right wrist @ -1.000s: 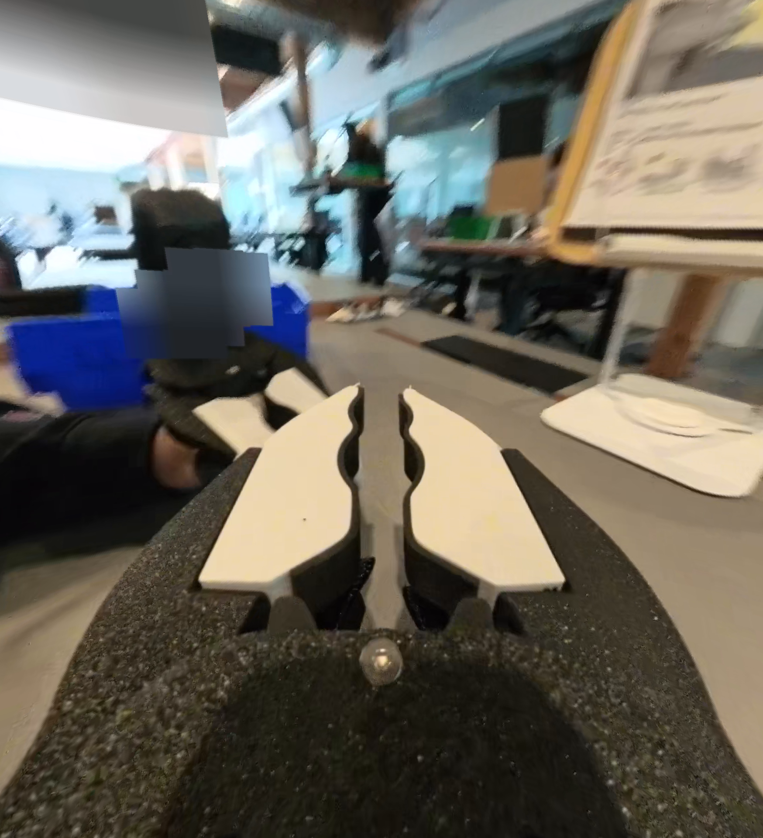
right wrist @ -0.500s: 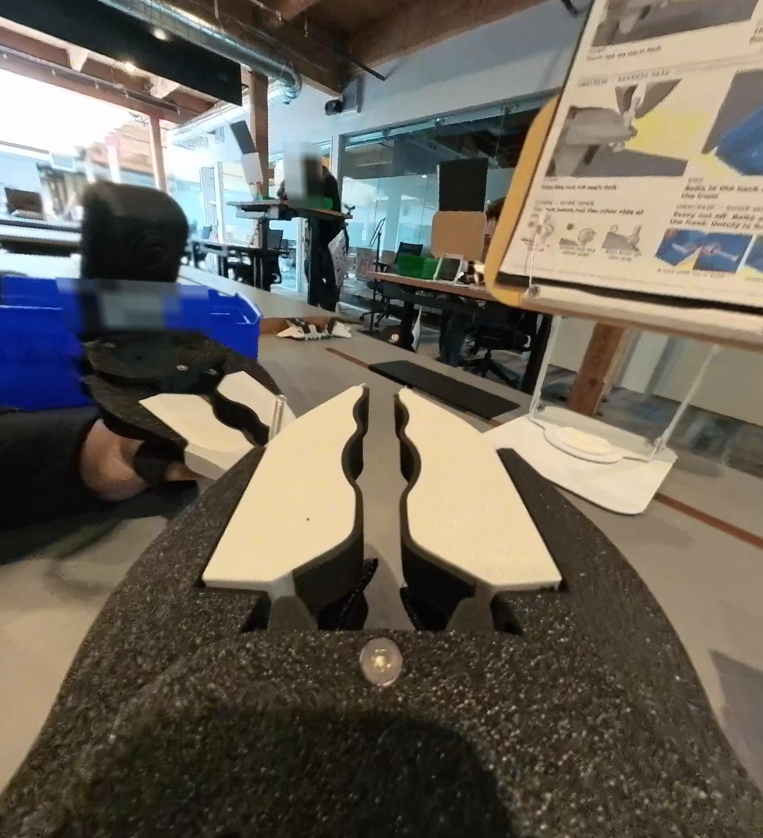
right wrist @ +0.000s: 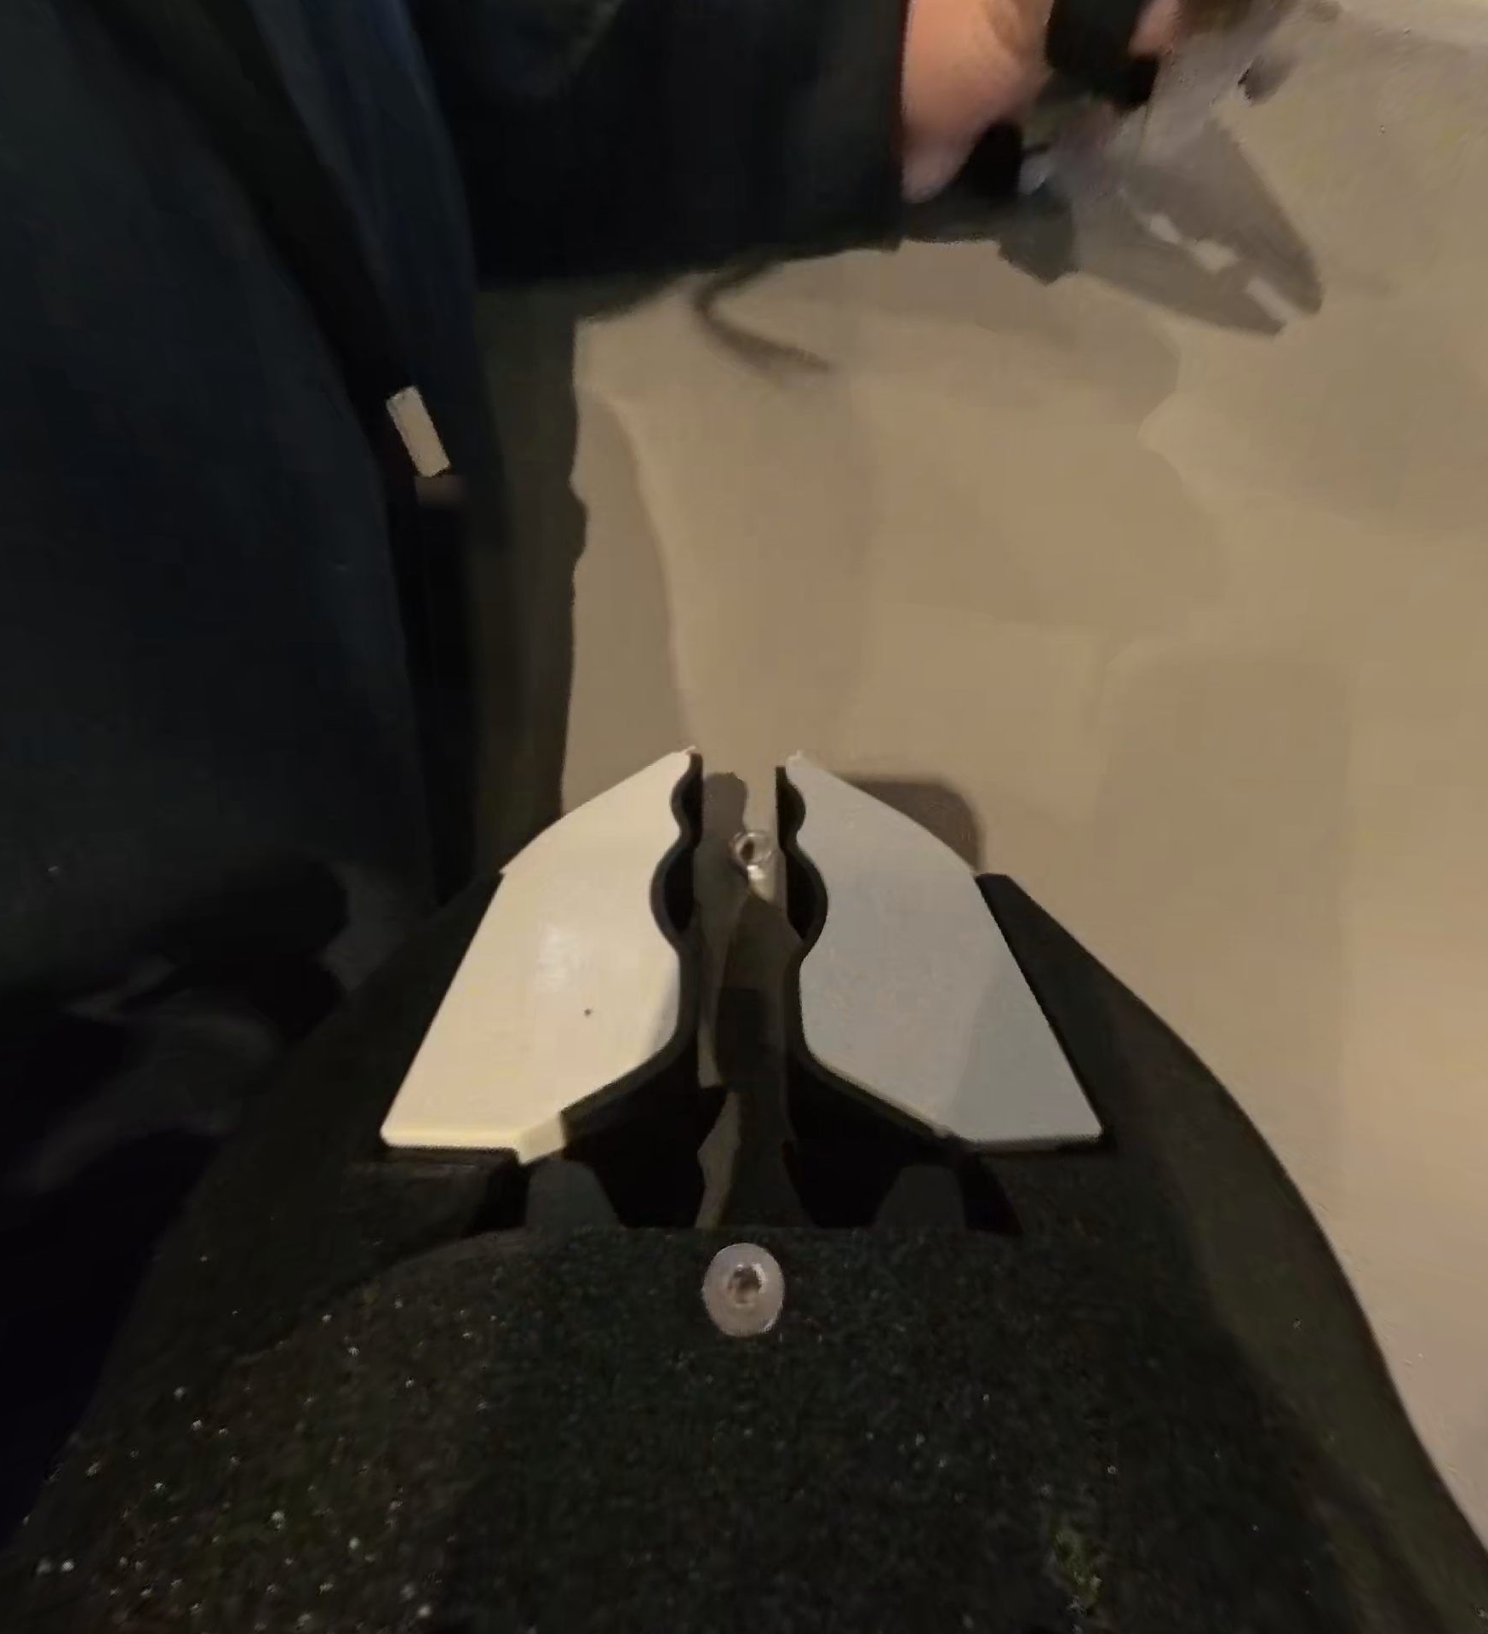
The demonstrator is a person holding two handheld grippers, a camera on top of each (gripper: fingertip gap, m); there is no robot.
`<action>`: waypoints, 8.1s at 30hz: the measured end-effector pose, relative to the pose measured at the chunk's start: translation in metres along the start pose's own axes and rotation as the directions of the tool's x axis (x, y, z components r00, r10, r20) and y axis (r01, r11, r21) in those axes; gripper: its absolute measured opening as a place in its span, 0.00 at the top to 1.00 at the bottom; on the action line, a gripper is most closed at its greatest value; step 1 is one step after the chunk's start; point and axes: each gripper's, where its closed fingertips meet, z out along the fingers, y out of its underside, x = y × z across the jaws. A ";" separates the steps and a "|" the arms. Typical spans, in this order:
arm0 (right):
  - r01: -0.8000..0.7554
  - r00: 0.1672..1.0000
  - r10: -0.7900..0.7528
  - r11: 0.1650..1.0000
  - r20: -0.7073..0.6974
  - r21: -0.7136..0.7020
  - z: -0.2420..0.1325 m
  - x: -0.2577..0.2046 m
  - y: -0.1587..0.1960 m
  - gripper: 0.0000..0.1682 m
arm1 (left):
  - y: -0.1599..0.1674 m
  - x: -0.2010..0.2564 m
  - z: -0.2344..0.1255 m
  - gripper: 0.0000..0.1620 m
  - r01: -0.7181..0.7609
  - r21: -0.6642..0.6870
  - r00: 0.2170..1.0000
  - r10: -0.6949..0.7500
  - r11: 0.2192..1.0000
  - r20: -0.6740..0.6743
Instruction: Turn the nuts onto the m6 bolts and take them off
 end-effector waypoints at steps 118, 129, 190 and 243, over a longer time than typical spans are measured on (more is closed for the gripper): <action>-0.296 0.748 0.249 0.955 -0.616 0.026 -0.006 0.120 0.015 0.92 | -0.003 0.018 0.002 0.94 -0.042 0.025 0.994 0.044 0.999 -0.099; -0.236 0.786 0.192 0.972 -0.587 0.001 -0.001 0.112 0.008 0.95 | -0.002 0.019 0.003 0.94 -0.043 0.017 0.993 0.045 0.999 -0.108; 0.034 0.947 -0.007 0.996 -0.320 0.077 0.034 0.115 -0.156 0.93 | 0.003 0.032 0.004 0.95 -0.061 -0.021 0.978 0.055 0.998 -0.200; -0.299 0.936 0.335 0.919 -0.110 0.255 0.030 0.120 -0.156 0.95 | 0.004 0.029 0.006 0.95 -0.055 -0.023 0.981 0.050 0.998 -0.186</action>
